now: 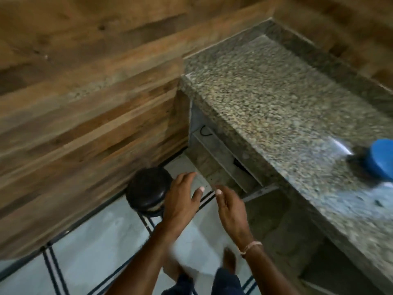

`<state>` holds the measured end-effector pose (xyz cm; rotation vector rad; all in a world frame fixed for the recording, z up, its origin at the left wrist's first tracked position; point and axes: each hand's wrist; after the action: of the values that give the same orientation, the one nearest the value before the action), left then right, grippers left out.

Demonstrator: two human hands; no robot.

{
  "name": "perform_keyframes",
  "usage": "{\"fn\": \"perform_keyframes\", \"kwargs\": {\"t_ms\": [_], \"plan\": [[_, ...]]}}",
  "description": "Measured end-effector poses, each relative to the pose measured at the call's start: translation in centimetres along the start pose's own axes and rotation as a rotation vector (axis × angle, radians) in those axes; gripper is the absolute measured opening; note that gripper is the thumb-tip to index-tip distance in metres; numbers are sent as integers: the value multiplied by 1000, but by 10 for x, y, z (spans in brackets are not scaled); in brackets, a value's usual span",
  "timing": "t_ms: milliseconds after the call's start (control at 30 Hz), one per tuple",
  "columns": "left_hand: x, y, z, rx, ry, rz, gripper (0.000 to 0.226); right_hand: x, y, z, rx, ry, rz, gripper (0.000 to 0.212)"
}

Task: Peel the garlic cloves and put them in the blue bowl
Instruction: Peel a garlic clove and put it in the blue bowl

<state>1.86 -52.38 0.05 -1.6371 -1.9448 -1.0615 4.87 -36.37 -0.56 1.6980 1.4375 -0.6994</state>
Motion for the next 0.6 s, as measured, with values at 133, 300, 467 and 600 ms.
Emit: {"fn": "perform_keyframes", "kwargs": {"t_ms": [133, 300, 467, 600], "plan": [[61, 20, 40, -41, -56, 146, 49, 28, 18, -68, 133, 98, -45, 29], [140, 43, 122, -116, -94, 276, 45, 90, 47, -169, 310, 202, -60, 37], [223, 72, 211, -216, -121, 359, 44, 167, 84, -263, 457, 211, 46, 34], [271, 81, 274, -303, -150, 396, 43, 218, 101, -318, 533, 202, 120, 33]]}}
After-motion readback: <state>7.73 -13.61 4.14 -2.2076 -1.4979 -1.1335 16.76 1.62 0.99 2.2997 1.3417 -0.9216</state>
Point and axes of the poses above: each hand's wrist, its own y-axis away from the middle knuckle, its own z-axis out of the palm, x = y × z, and after that the axes turned 4 degrees about -z, right-handed
